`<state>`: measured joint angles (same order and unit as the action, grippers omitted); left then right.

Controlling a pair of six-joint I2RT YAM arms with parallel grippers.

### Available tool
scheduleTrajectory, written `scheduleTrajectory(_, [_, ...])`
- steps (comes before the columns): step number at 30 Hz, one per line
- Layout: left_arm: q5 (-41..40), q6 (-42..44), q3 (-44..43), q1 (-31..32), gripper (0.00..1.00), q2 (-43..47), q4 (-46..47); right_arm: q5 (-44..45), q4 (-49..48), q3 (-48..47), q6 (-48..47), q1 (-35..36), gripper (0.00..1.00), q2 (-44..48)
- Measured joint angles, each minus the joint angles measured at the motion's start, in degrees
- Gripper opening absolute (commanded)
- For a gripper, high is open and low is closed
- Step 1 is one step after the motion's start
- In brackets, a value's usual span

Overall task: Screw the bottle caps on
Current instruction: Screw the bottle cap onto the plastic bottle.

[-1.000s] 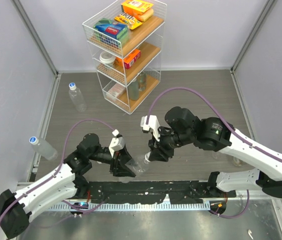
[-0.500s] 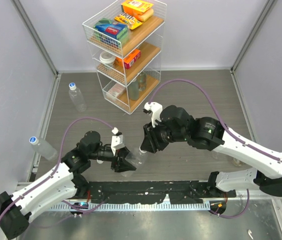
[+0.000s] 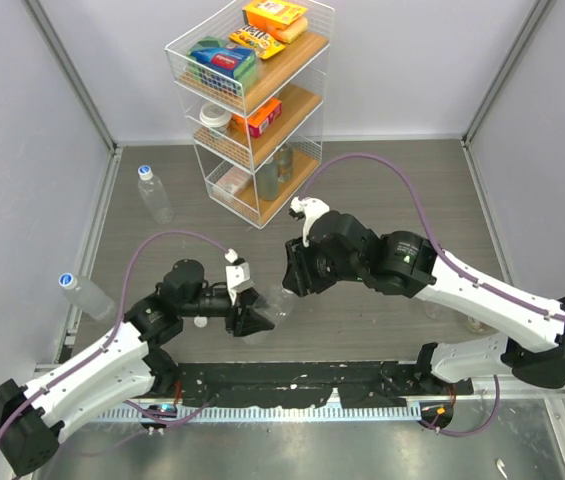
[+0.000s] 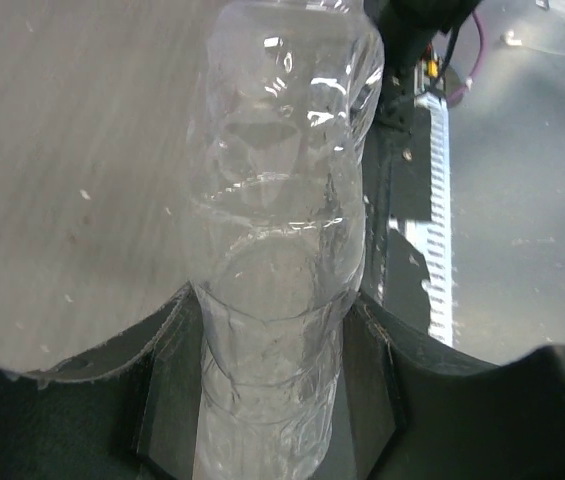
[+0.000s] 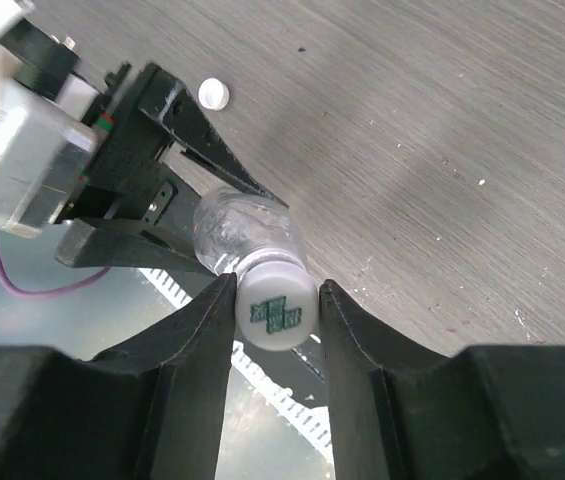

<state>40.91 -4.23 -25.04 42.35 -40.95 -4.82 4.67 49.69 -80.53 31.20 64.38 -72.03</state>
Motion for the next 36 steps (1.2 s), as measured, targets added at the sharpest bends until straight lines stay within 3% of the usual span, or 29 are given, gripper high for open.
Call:
scheduleTrajectory(1, [-0.44,-0.22,0.0,0.0,0.0,-0.2,0.52,0.31,0.17,-0.24,-0.72,0.0,0.53,-0.07])
scheduleTrajectory(2, [-0.79,-0.35,-0.13,0.0,0.0,-0.5,2.08,0.26,0.26,-0.28,-0.96,0.04,0.65,-0.28])
scheduleTrajectory(3, [-0.98,-0.85,-0.33,0.02,0.0,-0.72,3.98,0.35,0.2,-0.39,-1.6,0.17,0.89,-0.59])
scheduleTrajectory(13, [-2.86,-5.42,-0.22,0.0,0.0,-0.24,20.46,-0.76,-1.92,2.21,-10.05,0.81,0.9,4.0])
scheduleTrajectory(22, [-3.06,-6.14,0.81,0.0,0.0,1.11,22.29,-8.33,-4.66,3.23,-18.69,0.83,0.91,13.97])
scheduleTrajectory(30, [2.84,-6.78,2.45,0.02,0.0,0.44,24.13,-10.4,-8.41,5.73,-33.09,0.81,0.91,21.73])
scheduleTrajectory(36, [8.68,-1.79,2.29,0.0,0.0,-1.25,20.87,-15.63,-7.98,7.48,-43.6,0.83,0.89,23.04])
